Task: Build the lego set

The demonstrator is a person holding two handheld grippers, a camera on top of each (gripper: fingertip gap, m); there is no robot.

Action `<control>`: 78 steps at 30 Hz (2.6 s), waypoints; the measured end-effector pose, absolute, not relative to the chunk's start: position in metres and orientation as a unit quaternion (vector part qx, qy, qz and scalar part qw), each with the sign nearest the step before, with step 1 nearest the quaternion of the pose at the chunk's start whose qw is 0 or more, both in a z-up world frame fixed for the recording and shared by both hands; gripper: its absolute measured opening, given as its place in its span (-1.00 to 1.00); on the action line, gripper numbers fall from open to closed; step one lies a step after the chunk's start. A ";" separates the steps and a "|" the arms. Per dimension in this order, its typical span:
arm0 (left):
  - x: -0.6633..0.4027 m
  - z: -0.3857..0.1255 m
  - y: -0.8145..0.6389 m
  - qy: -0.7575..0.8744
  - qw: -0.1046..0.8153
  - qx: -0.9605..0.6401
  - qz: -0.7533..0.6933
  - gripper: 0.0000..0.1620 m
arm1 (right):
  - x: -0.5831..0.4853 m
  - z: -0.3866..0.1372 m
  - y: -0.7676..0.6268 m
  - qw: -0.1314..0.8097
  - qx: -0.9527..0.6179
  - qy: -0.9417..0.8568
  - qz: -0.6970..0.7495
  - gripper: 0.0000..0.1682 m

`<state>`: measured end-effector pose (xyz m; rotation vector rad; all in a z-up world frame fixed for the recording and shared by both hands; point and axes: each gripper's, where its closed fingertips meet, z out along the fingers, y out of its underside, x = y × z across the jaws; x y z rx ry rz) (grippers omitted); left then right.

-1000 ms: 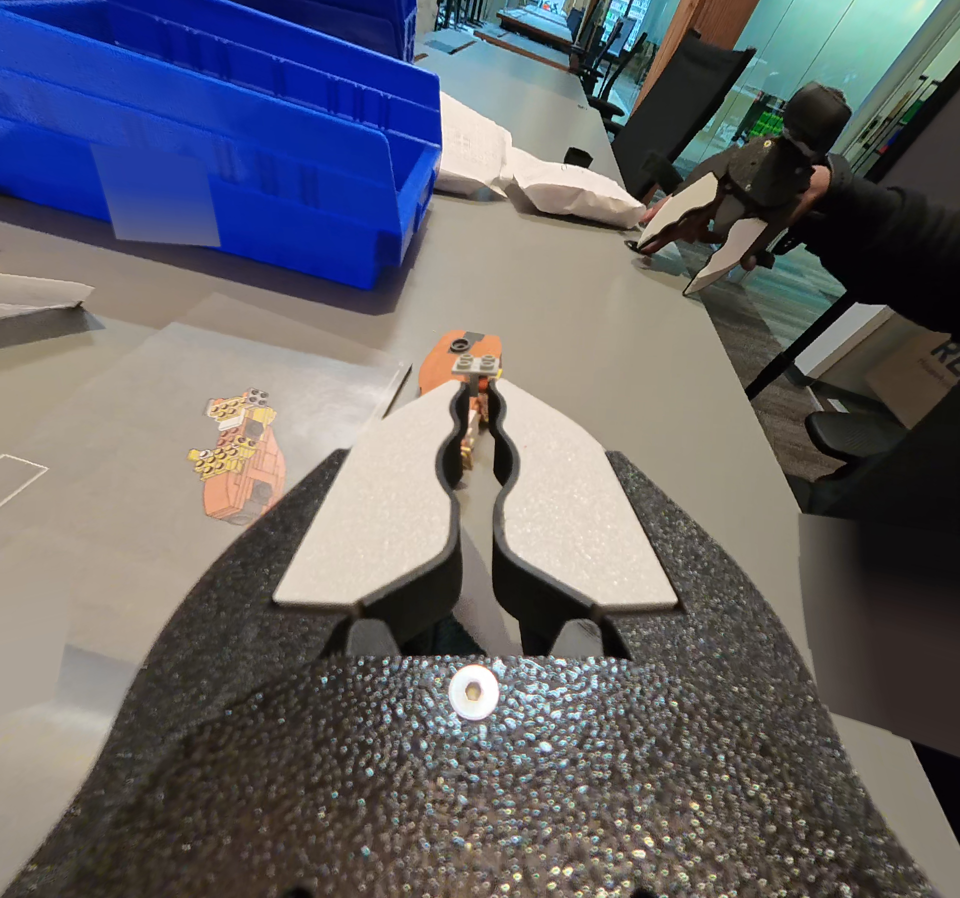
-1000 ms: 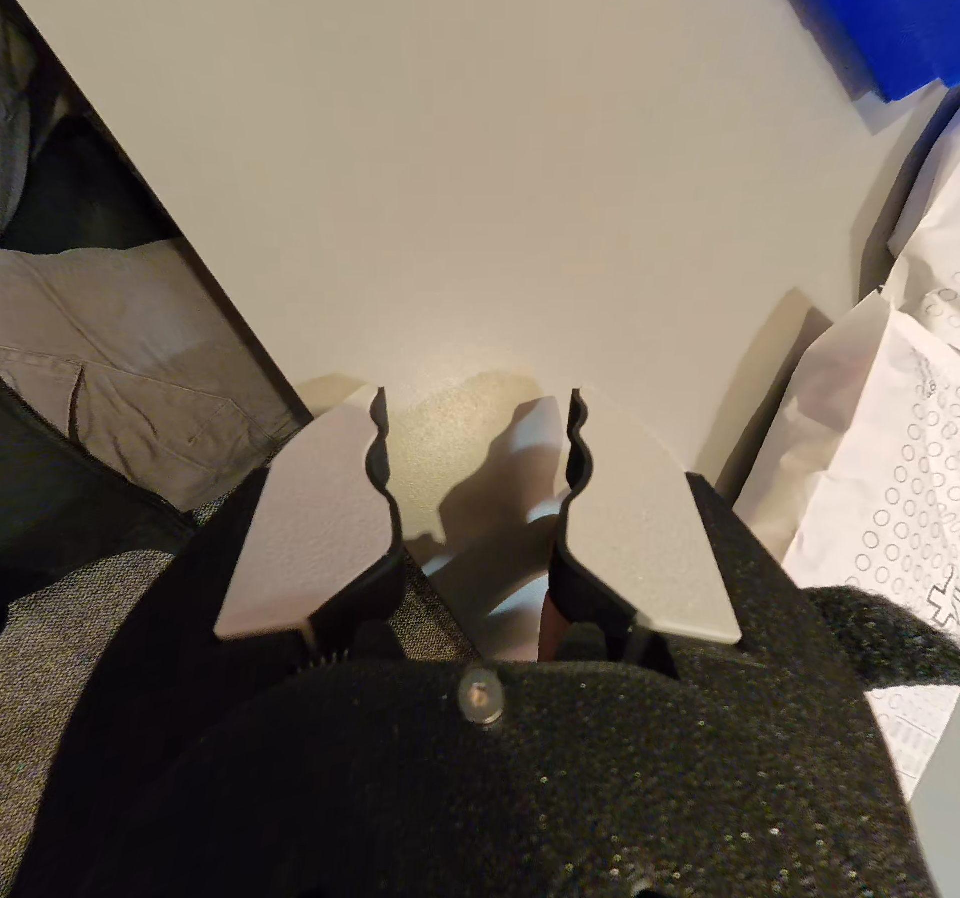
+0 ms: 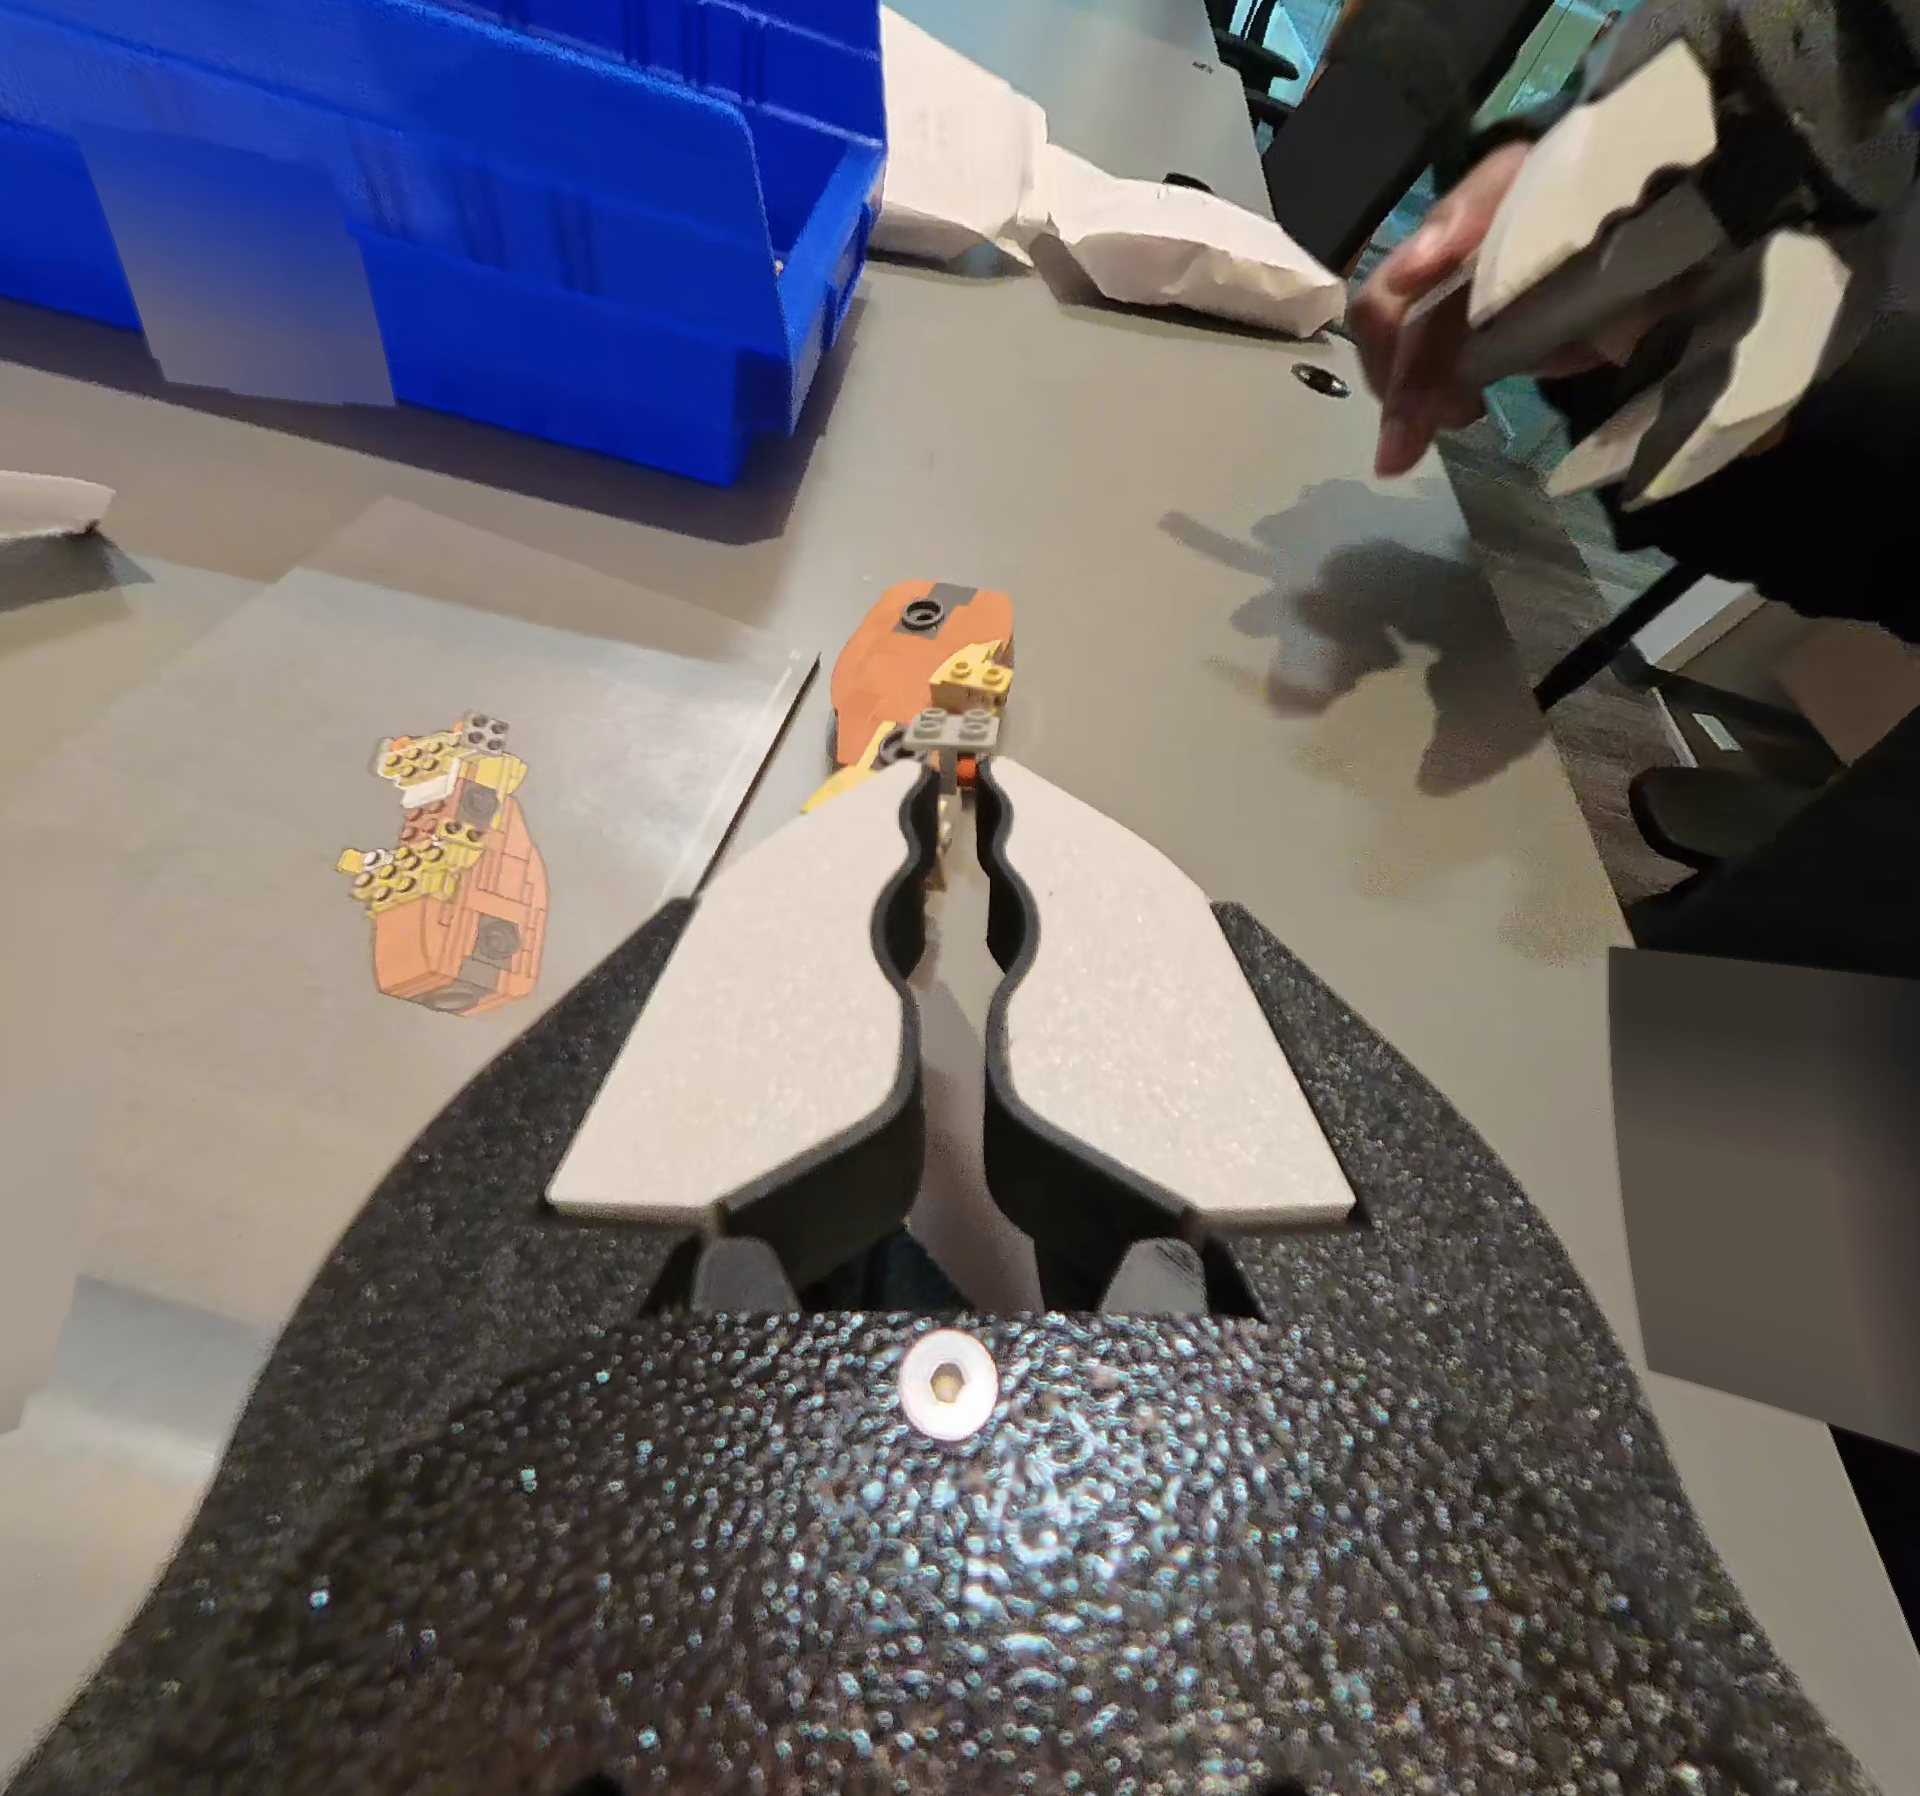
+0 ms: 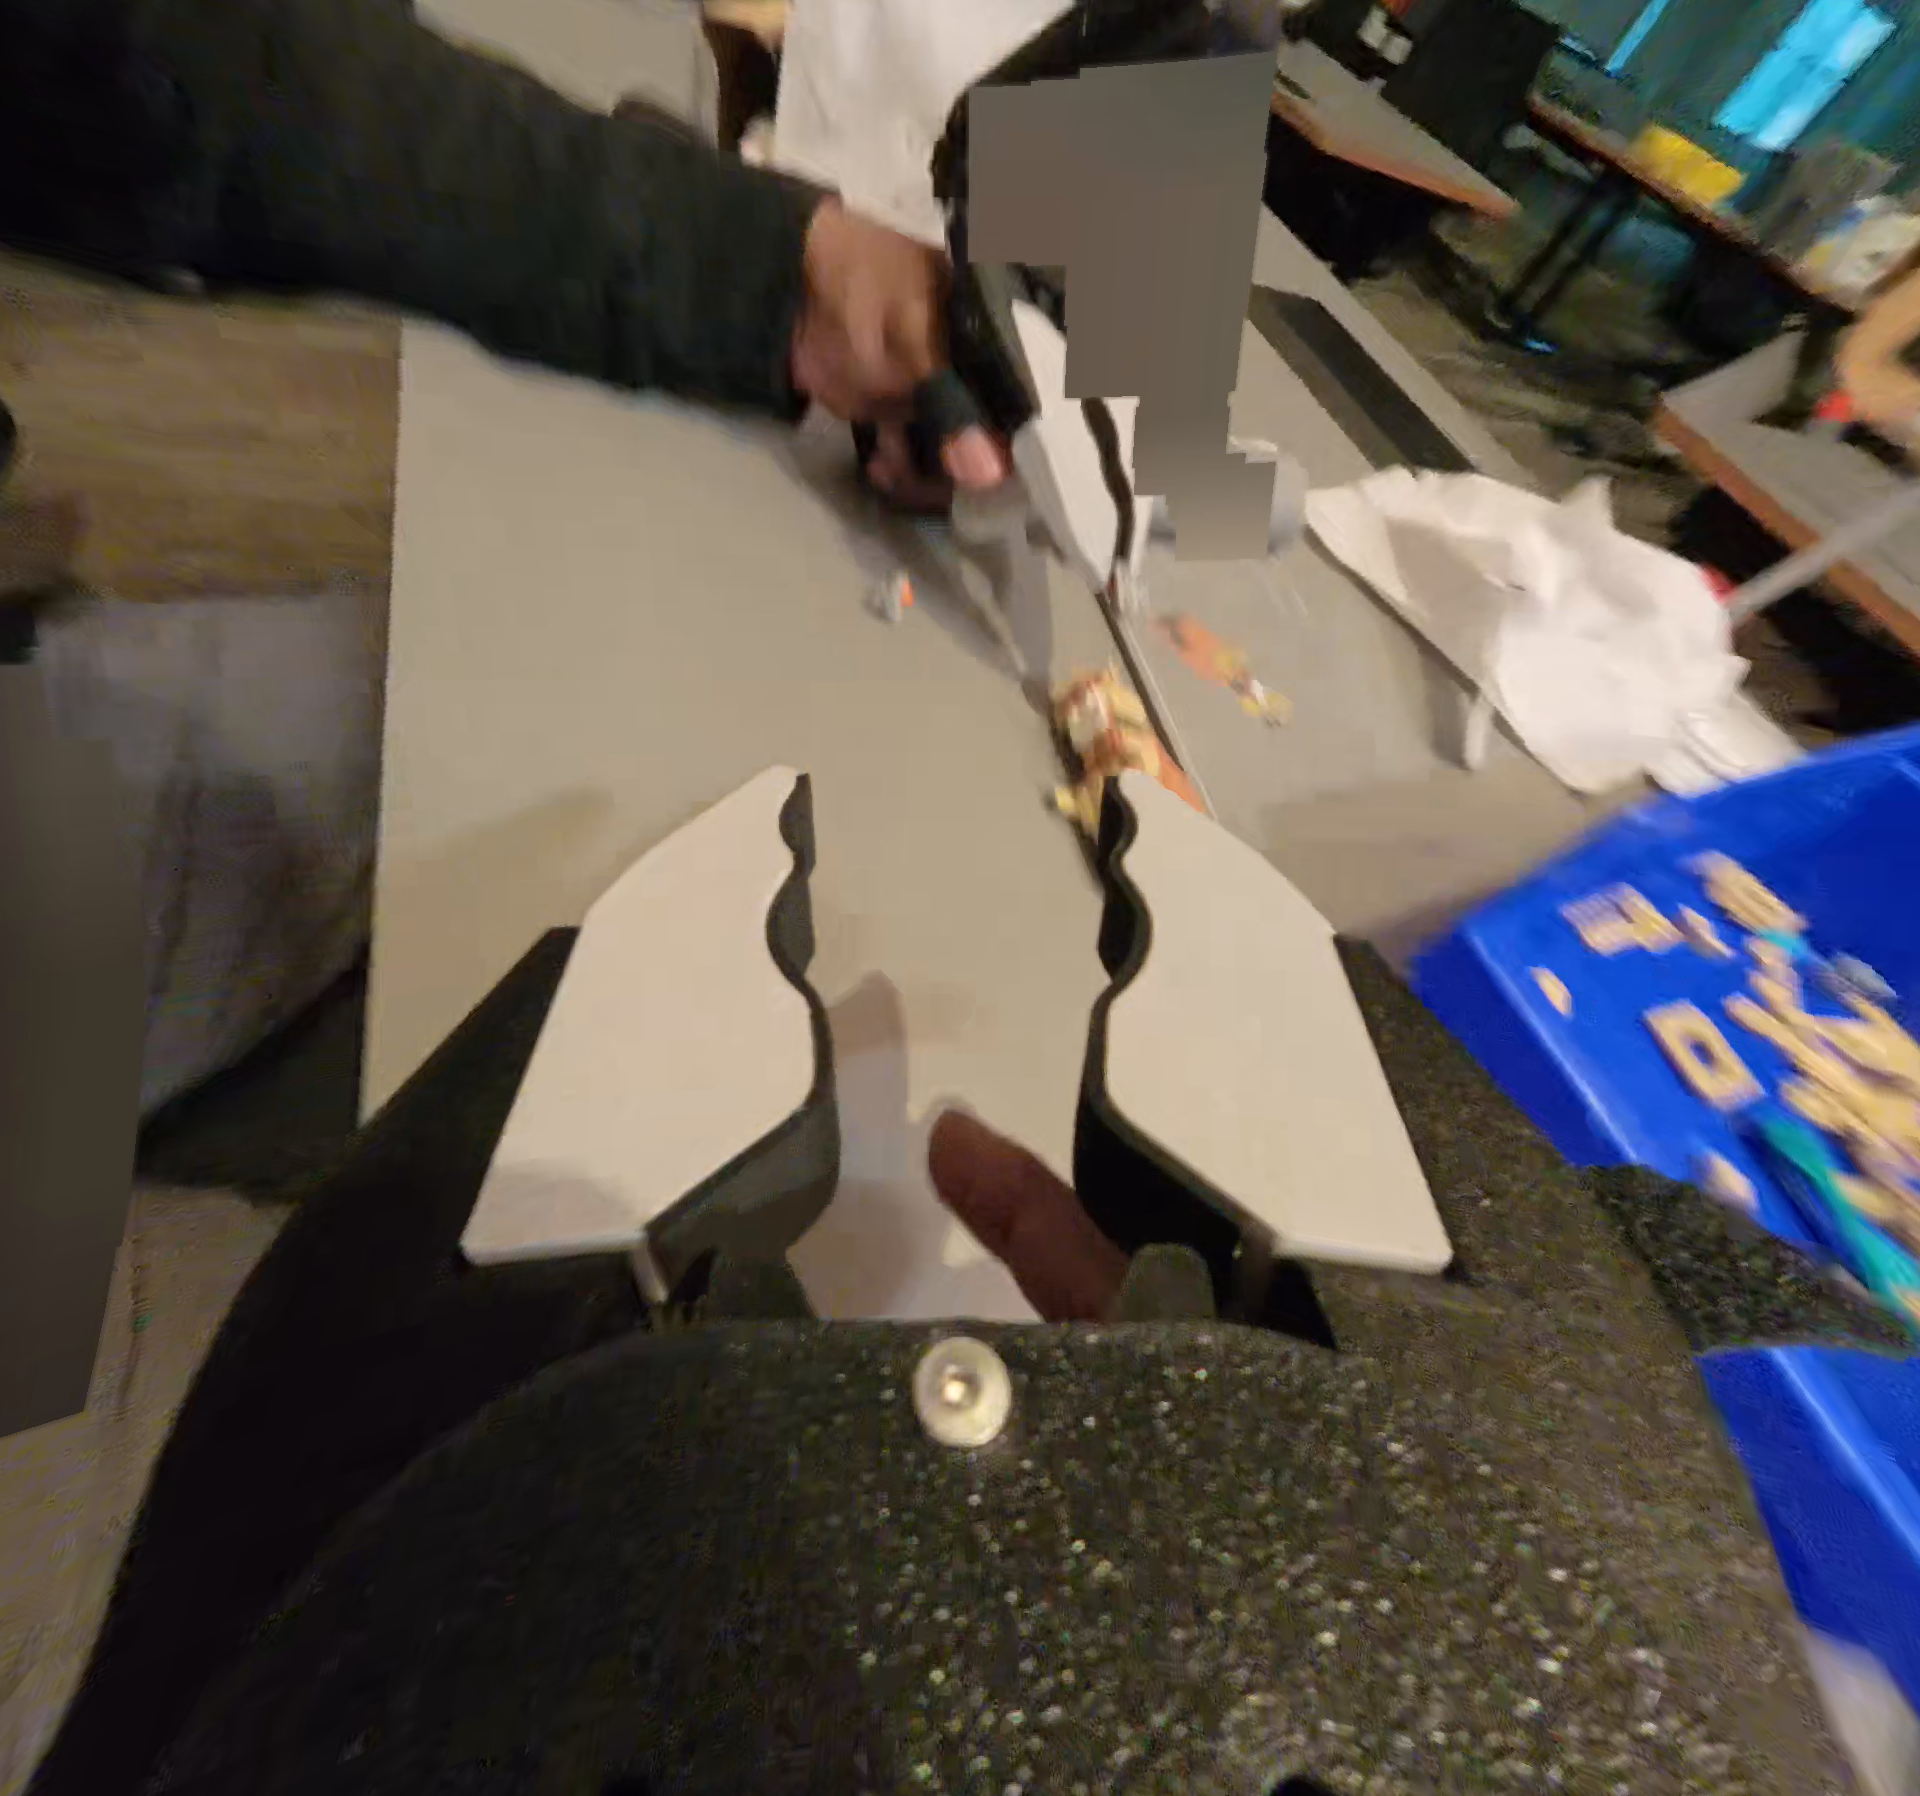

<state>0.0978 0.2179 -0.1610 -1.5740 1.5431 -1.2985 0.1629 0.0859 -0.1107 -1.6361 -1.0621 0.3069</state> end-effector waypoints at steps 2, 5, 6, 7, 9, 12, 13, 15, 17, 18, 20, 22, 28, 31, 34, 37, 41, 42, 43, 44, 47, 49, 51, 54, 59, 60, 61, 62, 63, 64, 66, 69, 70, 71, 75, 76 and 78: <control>0.096 -0.164 0.221 0.576 0.283 -0.597 -0.482 -0.93 | 0.136 -0.111 0.126 0.543 -0.690 -0.446 0.173 -0.39; 0.094 -0.170 0.225 0.569 0.277 -0.614 -0.472 -0.93 | 0.120 -0.133 0.180 0.506 -0.711 -0.468 0.139 -0.36; 0.094 -0.170 0.226 0.566 0.276 -0.616 -0.473 -0.93 | 0.118 -0.143 0.191 0.489 -0.721 -0.475 0.124 -0.35; 0.094 -0.170 0.226 0.565 0.275 -0.616 -0.475 -0.93 | 0.116 -0.151 0.198 0.480 -0.725 -0.480 0.112 -0.38; 0.094 -0.172 0.227 0.564 0.269 -0.620 -0.475 -0.93 | 0.114 -0.164 0.207 0.471 -0.727 -0.493 0.081 -0.45; 0.096 -0.178 0.226 0.569 0.253 -0.629 -0.466 -0.93 | 0.118 -0.178 0.215 0.449 -0.734 -0.508 0.029 -0.51; 0.096 -0.181 0.225 0.574 0.248 -0.631 -0.460 -0.93 | 0.119 -0.182 0.217 0.439 -0.737 -0.513 0.017 -0.52; 0.097 -0.184 0.222 0.586 0.245 -0.627 -0.450 -0.93 | 0.121 -0.191 0.219 0.414 -0.743 -0.525 0.005 -0.53; 0.097 -0.184 0.220 0.594 0.248 -0.623 -0.446 -0.93 | 0.122 -0.198 0.221 0.400 -0.745 -0.534 0.001 -0.57; 0.097 -0.184 0.221 0.593 0.250 -0.622 -0.446 -0.93 | 0.122 -0.200 0.223 0.396 -0.743 -0.540 0.004 -0.63; 0.097 -0.182 0.222 0.588 0.252 -0.621 -0.453 -0.93 | 0.123 -0.203 0.226 0.390 -0.741 -0.546 0.014 -0.71; 0.096 -0.178 0.225 0.575 0.253 -0.623 -0.467 -0.93 | 0.121 -0.203 0.229 0.391 -0.736 -0.552 0.028 -0.71; 0.094 -0.170 0.234 0.536 0.254 -0.631 -0.501 -0.93 | 0.112 -0.199 0.231 0.402 -0.719 -0.559 0.097 -0.75; 0.094 -0.172 0.235 0.537 0.252 -0.636 -0.494 -0.93 | 0.107 -0.196 0.227 0.416 -0.712 -0.553 0.120 -0.77; 0.094 -0.172 0.232 0.544 0.250 -0.632 -0.493 -0.93 | 0.107 -0.197 0.228 0.422 -0.708 -0.554 0.114 -0.88; 0.093 -0.174 0.232 0.542 0.244 -0.636 -0.492 -0.93 | 0.108 -0.197 0.229 0.425 -0.707 -0.554 0.114 -0.87; 0.093 -0.177 0.233 0.546 0.240 -0.642 -0.482 -0.93 | 0.111 -0.200 0.231 0.429 -0.700 -0.564 0.083 -0.76; 0.092 -0.179 0.234 0.547 0.240 -0.648 -0.473 -0.93 | 0.111 -0.201 0.231 0.429 -0.699 -0.567 0.076 -0.71; 0.092 -0.180 0.235 0.548 0.242 -0.650 -0.468 -0.93 | 0.111 -0.201 0.232 0.430 -0.698 -0.568 0.069 -0.68; 0.093 -0.181 0.234 0.551 0.242 -0.649 -0.465 -0.93 | 0.112 -0.202 0.233 0.430 -0.699 -0.568 0.060 -0.65; 0.094 -0.182 0.232 0.559 0.240 -0.647 -0.459 -0.93 | 0.113 -0.207 0.235 0.415 -0.712 -0.564 0.047 -0.54; 0.094 -0.183 0.232 0.559 0.240 -0.649 -0.457 -0.93 | 0.113 -0.211 0.235 0.402 -0.724 -0.558 0.055 -0.53; 0.093 -0.183 0.234 0.556 0.241 -0.652 -0.456 -0.93 | 0.113 -0.211 0.237 0.397 -0.733 -0.549 0.063 -0.54; 0.093 -0.184 0.236 0.553 0.240 -0.658 -0.452 -0.93 | 0.114 -0.210 0.239 0.395 -0.741 -0.538 0.068 -0.58; 0.090 -0.186 0.239 0.555 0.241 -0.660 -0.444 -0.93 | 0.114 -0.209 0.241 0.399 -0.741 -0.535 0.068 -0.60; 0.091 -0.186 0.240 0.556 0.242 -0.660 -0.444 -0.93 | 0.114 -0.209 0.241 0.400 -0.741 -0.536 0.068 -0.60; 0.090 -0.186 0.240 0.555 0.242 -0.660 -0.445 -0.93 | 0.114 -0.209 0.241 0.401 -0.740 -0.536 0.068 -0.60; 0.090 -0.186 0.240 0.554 0.241 -0.660 -0.446 -0.93 | 0.114 -0.209 0.241 0.402 -0.738 -0.538 0.069 -0.60; 0.090 -0.186 0.240 0.553 0.241 -0.660 -0.448 -0.93 | 0.114 -0.209 0.241 0.403 -0.736 -0.539 0.070 -0.60; 0.090 -0.187 0.241 0.552 0.239 -0.661 -0.449 -0.93 | 0.114 -0.209 0.241 0.404 -0.734 -0.541 0.071 -0.60; 0.089 -0.187 0.241 0.552 0.237 -0.662 -0.449 -0.93 | 0.114 -0.209 0.241 0.406 -0.729 -0.546 0.074 -0.61; 0.089 -0.189 0.241 0.554 0.236 -0.662 -0.447 -0.92 | 0.114 -0.209 0.241 0.408 -0.724 -0.551 0.081 -0.61; 0.090 -0.188 0.241 0.553 0.234 -0.662 -0.448 -0.92 | 0.114 -0.209 0.241 0.409 -0.721 -0.553 0.082 -0.61; 0.089 -0.189 0.240 0.553 0.233 -0.662 -0.448 -0.92 | 0.114 -0.209 0.240 0.411 -0.719 -0.555 0.084 -0.61; 0.088 -0.189 0.240 0.557 0.230 -0.660 -0.449 -0.92 | 0.113 -0.208 0.239 0.413 -0.712 -0.560 0.099 -0.61; 0.088 -0.189 0.240 0.557 0.229 -0.659 -0.450 -0.92 | 0.113 -0.208 0.239 0.413 -0.711 -0.561 0.101 -0.61; 0.088 -0.188 0.239 0.556 0.228 -0.659 -0.453 -0.93 | 0.113 -0.208 0.239 0.414 -0.708 -0.563 0.102 -0.61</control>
